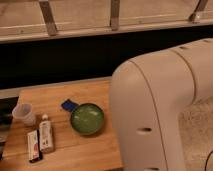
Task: Place the pepper in the ceramic bowl
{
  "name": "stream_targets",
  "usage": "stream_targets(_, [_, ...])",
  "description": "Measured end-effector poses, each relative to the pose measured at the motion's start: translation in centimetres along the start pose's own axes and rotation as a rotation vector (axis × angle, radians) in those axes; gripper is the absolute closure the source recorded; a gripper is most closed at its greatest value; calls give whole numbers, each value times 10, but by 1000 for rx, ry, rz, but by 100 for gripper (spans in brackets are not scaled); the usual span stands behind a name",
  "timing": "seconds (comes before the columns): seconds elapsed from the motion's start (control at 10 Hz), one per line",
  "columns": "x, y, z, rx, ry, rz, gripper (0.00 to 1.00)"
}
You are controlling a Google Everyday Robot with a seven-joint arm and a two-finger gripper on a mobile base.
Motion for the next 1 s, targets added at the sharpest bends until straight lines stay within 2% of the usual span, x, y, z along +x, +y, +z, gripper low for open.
stream_targets(0.1, [5, -1, 9, -20, 28, -11, 34])
stream_targets(0.5, [9, 6, 43, -62, 109, -32, 34])
stream_targets(1.0, [12, 20, 62, -86, 141, -57, 34])
